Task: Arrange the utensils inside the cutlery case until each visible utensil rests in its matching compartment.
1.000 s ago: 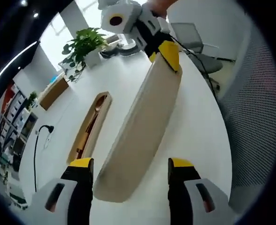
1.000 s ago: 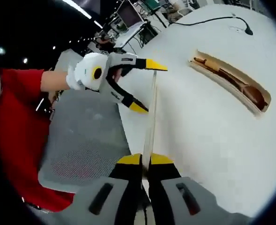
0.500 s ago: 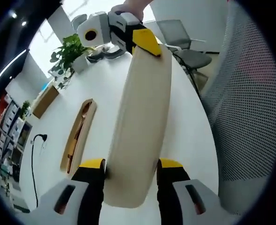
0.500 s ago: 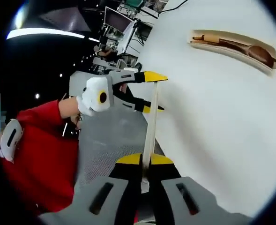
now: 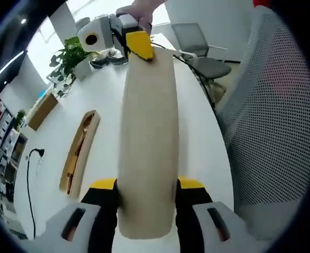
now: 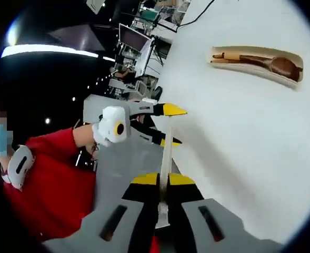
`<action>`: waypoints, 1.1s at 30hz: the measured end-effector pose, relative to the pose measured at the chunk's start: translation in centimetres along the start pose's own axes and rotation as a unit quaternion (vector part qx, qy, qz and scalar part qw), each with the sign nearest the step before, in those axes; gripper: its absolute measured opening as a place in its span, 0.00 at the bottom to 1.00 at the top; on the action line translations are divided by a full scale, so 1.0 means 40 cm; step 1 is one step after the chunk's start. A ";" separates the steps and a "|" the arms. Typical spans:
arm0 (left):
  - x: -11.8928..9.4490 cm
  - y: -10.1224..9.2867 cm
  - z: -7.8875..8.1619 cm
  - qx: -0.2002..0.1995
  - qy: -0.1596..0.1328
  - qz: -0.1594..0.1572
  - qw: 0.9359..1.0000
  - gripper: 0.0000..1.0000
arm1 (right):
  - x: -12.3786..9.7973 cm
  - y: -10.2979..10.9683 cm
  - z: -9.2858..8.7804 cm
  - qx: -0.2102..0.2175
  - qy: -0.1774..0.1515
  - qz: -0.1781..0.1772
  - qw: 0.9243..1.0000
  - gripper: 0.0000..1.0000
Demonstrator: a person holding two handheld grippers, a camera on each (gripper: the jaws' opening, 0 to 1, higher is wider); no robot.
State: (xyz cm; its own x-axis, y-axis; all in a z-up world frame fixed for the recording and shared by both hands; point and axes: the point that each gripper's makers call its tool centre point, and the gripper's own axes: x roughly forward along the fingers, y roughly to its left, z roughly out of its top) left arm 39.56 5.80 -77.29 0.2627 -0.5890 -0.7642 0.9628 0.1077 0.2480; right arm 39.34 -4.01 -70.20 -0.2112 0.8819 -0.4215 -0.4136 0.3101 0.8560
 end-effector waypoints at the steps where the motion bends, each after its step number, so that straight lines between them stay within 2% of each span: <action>1: -0.005 0.007 0.002 -0.011 -0.006 -0.001 1.000 0.43 | -0.001 0.003 0.003 0.000 -0.007 0.004 1.000 0.02; 4: -0.015 0.017 0.004 -0.021 -0.009 -0.003 1.000 0.43 | -0.007 0.021 0.021 0.023 -0.047 0.024 0.998 0.02; 7: -0.018 0.026 -0.004 -0.027 -0.005 -0.002 1.000 0.43 | -0.012 0.026 0.032 0.020 -0.082 0.026 0.996 0.02; 11: -0.018 0.032 -0.008 -0.025 -0.002 -0.006 1.000 0.43 | -0.014 0.018 0.017 0.026 -0.087 0.019 0.996 0.02; 14: -0.015 0.043 -0.012 -0.028 0.001 -0.013 1.000 0.43 | -0.018 0.005 0.022 0.028 -0.098 0.009 0.995 0.03; 16: -0.015 0.058 -0.017 -0.032 0.004 -0.018 0.999 0.43 | -0.023 -0.011 0.035 0.030 -0.111 -0.008 0.993 0.03; 18: -0.019 0.073 -0.021 -0.035 0.010 -0.020 0.999 0.43 | -0.025 -0.015 0.041 0.027 -0.114 -0.016 0.993 0.04; 22: -0.033 0.108 -0.015 -0.037 0.017 -0.035 0.999 0.43 | -0.034 -0.022 0.080 0.048 -0.119 -0.039 0.991 0.05; 23: -0.039 0.120 -0.011 -0.039 0.014 -0.036 0.998 0.43 | -0.041 -0.035 0.096 0.062 -0.127 -0.062 0.988 0.05; 25: -0.053 0.148 -0.001 -0.042 0.009 -0.040 0.998 0.43 | -0.051 -0.024 0.119 0.048 -0.130 -0.062 0.988 0.06; 29: -0.073 0.197 0.021 -0.033 0.007 -0.053 0.998 0.43 | -0.071 -0.019 0.158 0.062 -0.136 -0.067 0.986 0.06; 31: -0.073 0.209 0.033 -0.035 0.012 -0.065 0.997 0.43 | -0.084 -0.036 0.175 0.066 -0.135 -0.096 0.984 0.08; 33: -0.070 0.222 0.041 -0.032 0.022 -0.075 0.996 0.42 | -0.091 -0.069 0.176 0.044 -0.115 -0.141 0.982 0.10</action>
State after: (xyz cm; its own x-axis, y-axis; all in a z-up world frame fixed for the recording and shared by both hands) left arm 47.29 7.08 -71.99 0.1161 -0.5665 -0.8158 0.9932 0.0728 0.0908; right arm 47.48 -5.58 -68.92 0.1109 0.8102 -0.5755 -0.3461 0.5743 0.7419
